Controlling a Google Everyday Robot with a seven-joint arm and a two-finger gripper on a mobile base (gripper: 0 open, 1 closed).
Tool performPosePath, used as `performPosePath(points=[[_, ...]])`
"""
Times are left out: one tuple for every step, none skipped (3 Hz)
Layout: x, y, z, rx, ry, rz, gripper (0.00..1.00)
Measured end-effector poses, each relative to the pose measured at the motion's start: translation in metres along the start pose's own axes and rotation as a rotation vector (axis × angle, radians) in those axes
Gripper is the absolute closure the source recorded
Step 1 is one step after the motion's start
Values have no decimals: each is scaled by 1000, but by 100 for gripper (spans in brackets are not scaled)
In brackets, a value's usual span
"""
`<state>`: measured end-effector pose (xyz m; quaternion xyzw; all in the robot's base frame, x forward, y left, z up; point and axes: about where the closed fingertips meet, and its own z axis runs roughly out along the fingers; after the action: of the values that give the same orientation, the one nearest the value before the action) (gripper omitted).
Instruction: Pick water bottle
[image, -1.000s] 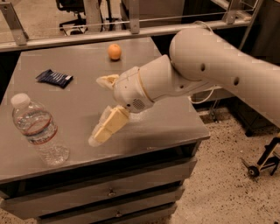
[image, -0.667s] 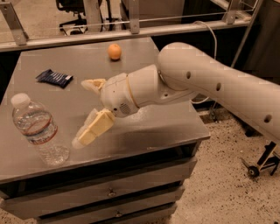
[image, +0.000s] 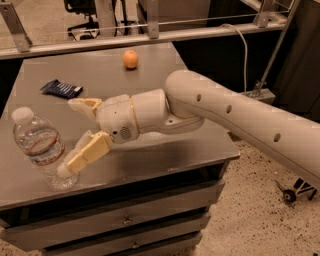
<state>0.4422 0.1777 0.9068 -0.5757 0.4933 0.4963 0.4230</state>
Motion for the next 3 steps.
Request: performPosePath(points=[[-4, 12, 18, -42, -30, -8, 0], [-6, 18, 33, -58, -32, -26, 0], [-6, 23, 45, -61, -31, -35, 15]])
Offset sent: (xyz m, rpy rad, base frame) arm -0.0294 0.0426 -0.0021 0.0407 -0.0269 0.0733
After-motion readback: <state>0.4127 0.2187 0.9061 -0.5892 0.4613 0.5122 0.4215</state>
